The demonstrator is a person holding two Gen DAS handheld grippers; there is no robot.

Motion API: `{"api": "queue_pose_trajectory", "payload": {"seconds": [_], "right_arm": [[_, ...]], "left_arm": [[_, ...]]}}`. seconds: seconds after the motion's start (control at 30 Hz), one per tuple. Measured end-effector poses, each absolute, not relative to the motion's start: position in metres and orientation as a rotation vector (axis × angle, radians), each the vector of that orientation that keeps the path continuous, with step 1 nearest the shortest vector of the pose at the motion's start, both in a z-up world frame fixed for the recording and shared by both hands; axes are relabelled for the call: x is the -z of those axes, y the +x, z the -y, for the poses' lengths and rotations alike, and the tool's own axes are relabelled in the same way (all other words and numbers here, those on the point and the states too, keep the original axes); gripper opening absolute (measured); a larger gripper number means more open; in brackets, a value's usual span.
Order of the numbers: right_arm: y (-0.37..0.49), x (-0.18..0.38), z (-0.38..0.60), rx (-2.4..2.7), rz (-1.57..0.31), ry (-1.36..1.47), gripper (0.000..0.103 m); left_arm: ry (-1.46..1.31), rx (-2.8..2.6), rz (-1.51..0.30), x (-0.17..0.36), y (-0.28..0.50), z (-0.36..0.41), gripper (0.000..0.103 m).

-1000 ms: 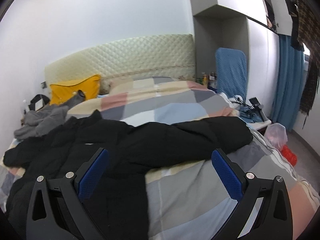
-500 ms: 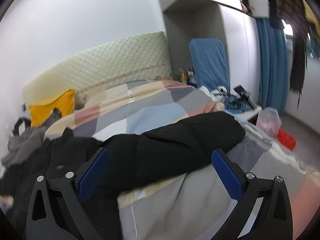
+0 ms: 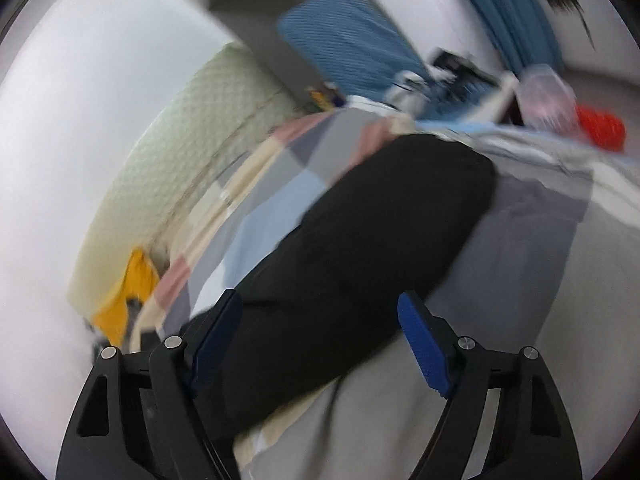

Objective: Fold large clothes
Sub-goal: 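Move the right tool to the jacket sleeve cuff and close on it, then lift the sleeve with the right tool and lay it across the jacket body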

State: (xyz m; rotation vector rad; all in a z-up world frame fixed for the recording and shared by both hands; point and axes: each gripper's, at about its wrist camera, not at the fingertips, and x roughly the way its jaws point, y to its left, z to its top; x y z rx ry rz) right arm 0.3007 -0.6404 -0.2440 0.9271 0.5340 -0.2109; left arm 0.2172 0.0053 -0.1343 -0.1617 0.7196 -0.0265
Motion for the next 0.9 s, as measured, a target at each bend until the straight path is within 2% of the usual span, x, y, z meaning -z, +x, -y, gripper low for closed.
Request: {"api": "queue_pose_trajectory", "payload": {"seconds": [0.17, 0.3, 0.57, 0.6, 0.63, 0.67, 0.73, 0.77, 0.9], "right_arm": [[0.318, 0.271, 0.683, 0.257, -0.566, 0.977, 0.075], [0.340, 0.284, 0.696, 0.273, -0.566, 0.970, 0.075], [0.365, 0.292, 0.716, 0.314, -0.492, 0.934, 0.075], [0.367, 0.293, 0.718, 0.310, -0.487, 0.938, 0.070], [0.367, 0.293, 0.719, 0.300, -0.483, 0.943, 0.055], [0.367, 0.293, 0.719, 0.304, -0.487, 0.942, 0.031], [0.364, 0.290, 0.721, 0.309, -0.493, 0.954, 0.014], [0.365, 0.285, 0.721, 0.312, -0.503, 0.937, 0.009], [0.359, 0.252, 0.714, 0.349, -0.496, 0.844, 0.006]], "left_arm": [[-0.200, 0.024, -0.740, 0.138, 0.236, -0.007, 0.103], [-0.131, -0.019, -0.714, 0.137, 0.241, 0.000, 0.103], [-0.114, -0.021, -0.760, 0.151, 0.256, 0.004, 0.103], [-0.103, -0.025, -0.765, 0.154, 0.258, 0.005, 0.103], [-0.096, -0.027, -0.770, 0.156, 0.260, 0.006, 0.103], [-0.091, -0.028, -0.777, 0.158, 0.262, 0.007, 0.103], [-0.088, -0.029, -0.785, 0.160, 0.265, 0.007, 0.103], [-0.087, -0.035, -0.785, 0.160, 0.265, 0.007, 0.103], [-0.055, -0.088, -0.752, 0.156, 0.262, 0.004, 0.103]]}}
